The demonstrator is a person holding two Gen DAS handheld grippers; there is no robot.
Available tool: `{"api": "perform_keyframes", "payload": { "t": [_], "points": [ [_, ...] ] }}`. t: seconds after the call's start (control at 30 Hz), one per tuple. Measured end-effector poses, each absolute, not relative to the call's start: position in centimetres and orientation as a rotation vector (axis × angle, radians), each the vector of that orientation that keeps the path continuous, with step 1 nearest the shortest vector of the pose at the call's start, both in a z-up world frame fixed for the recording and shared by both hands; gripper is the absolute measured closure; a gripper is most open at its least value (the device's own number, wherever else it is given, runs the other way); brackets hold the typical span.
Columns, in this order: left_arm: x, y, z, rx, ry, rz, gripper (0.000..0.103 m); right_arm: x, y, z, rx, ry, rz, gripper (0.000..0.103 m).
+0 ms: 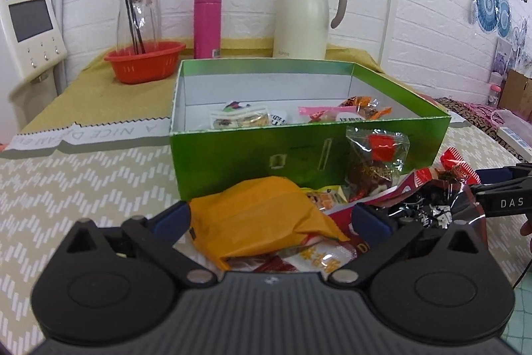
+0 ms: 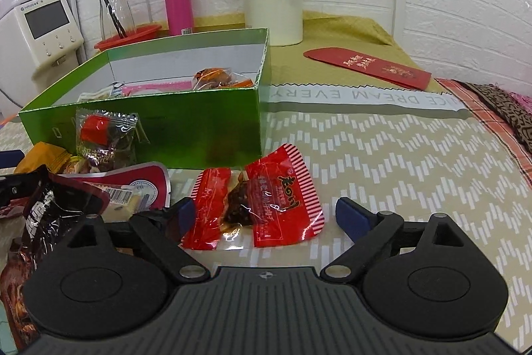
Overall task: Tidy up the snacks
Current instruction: 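Grasp the orange pouch with the left tool while the right tool grasps a red candy packet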
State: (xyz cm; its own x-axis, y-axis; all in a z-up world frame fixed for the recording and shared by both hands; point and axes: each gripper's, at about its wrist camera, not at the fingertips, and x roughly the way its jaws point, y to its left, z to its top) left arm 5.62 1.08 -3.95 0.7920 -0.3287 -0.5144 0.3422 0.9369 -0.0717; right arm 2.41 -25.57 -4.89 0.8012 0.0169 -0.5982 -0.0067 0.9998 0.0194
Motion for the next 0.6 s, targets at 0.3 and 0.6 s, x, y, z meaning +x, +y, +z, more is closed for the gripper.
{"api": "perform_keyframes", "payload": {
  "t": [0.3, 0.6],
  "points": [
    [5.9, 1.3, -4.3, 0.023, 0.574, -0.339, 0.016, 2.2, -24.3, -4.8, -0.064, 0.634, 0.025, 0.000],
    [4.7, 2.1, -3.7, 0.010, 0.532, -0.311, 0.028, 1.5, -23.9, -4.2, -0.059, 0.612, 0.065, 0.055]
  ]
}}
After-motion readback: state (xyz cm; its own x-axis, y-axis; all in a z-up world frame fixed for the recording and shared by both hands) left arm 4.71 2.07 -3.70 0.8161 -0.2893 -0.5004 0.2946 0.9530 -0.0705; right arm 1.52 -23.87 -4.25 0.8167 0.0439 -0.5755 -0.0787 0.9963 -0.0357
